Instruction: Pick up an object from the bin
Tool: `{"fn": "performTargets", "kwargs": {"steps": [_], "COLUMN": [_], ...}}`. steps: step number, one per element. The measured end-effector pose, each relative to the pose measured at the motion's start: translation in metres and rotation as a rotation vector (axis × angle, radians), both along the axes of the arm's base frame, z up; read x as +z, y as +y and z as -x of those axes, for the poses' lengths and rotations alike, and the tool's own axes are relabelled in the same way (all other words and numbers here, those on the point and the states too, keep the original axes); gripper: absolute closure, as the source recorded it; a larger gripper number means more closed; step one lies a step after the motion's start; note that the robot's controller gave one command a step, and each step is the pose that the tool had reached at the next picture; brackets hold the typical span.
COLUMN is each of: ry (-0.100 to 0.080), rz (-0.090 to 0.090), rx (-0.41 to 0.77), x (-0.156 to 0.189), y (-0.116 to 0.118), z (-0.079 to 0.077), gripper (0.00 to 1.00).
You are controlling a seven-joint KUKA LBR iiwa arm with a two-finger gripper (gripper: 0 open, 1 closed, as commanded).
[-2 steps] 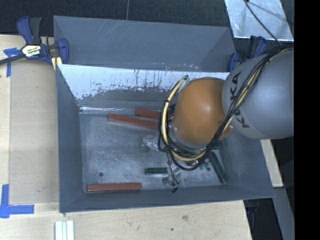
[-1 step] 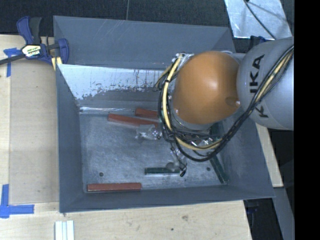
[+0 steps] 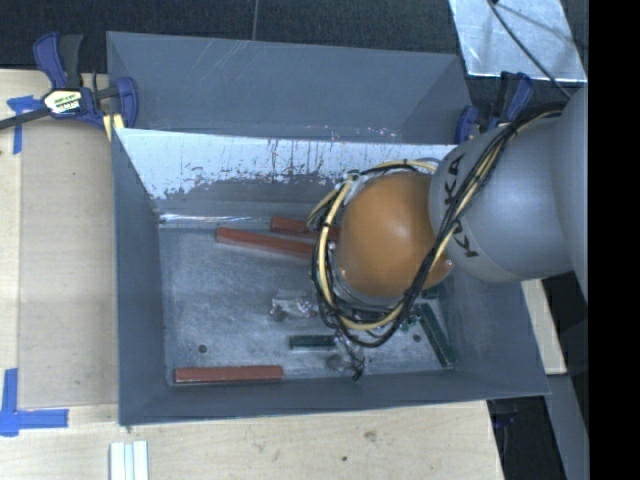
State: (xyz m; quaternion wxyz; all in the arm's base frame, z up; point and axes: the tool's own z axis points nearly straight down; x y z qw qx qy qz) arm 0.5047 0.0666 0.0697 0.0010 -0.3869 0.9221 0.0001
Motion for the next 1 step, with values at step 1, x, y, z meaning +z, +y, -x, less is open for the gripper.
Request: {"fn": "performTargets", "kwargs": {"steps": [1], "ry": [-0.002], "rz": [0.000], "rx": [0.001], "x": [0.0007], "y": [0.0003], "z": [-0.0006], "gripper": [1.00]}}
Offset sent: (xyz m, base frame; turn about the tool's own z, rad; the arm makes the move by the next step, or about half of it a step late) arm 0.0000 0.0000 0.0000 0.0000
